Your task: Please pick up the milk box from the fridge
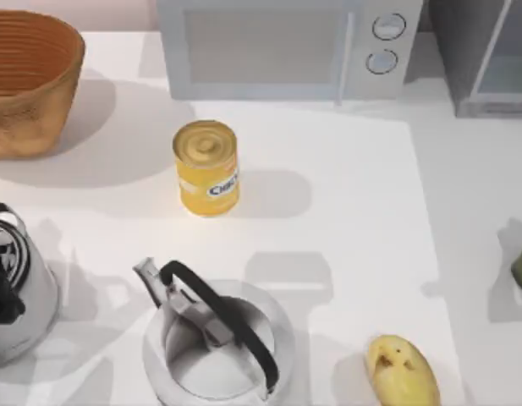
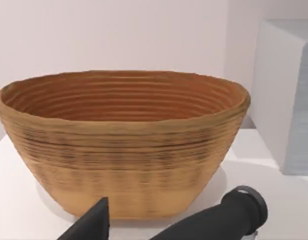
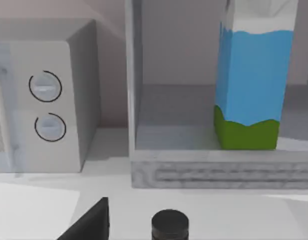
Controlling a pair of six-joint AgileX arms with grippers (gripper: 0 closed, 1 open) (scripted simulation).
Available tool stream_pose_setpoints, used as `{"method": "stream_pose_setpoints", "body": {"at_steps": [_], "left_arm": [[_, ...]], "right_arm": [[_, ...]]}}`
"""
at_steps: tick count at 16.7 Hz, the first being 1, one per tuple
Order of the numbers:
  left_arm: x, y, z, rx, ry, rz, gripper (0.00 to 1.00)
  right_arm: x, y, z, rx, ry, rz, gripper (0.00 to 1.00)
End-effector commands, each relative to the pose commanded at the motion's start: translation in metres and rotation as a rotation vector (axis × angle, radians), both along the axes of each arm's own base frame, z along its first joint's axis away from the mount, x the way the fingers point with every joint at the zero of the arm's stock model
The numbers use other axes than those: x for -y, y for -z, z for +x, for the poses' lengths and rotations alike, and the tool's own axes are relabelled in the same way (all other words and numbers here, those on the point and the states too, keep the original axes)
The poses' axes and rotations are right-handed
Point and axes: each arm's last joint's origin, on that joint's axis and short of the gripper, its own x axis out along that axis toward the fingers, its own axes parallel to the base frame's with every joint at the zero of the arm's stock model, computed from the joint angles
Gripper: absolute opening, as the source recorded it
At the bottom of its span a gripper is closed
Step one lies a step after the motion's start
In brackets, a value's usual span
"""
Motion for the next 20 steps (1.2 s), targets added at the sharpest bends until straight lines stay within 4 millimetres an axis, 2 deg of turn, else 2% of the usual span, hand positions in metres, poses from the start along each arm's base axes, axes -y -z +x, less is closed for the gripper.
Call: {"method": "stream_pose_setpoints", "body": {"at_steps": [3, 7, 12, 15, 20], "left_arm": [[0.0, 0.0, 0.0, 0.0, 0.0, 0.0, 1.0], [0.0, 0.0, 0.0, 0.0, 0.0, 0.0, 1.0], [0.0, 0.0, 0.0, 0.0, 0.0, 0.0, 1.0], [0.0, 0.0, 0.0, 0.0, 0.0, 0.0, 1.0], [0.0, 0.0, 0.0, 0.0, 0.0, 0.0, 1.0]], "right_arm": [[0.0, -0.001, 0.0, 0.002, 0.0, 0.0, 1.0], [0.005, -0.012, 0.009, 0.032, 0.006, -0.007, 1.0], [0.022, -0.023, 0.038, 0.052, 0.014, -0.019, 1.0], [0.039, -0.013, 0.061, 0.013, 0.019, -0.011, 1.0], [0.073, 0.02, 0.087, -0.04, 0.029, 0.018, 1.0]]}}
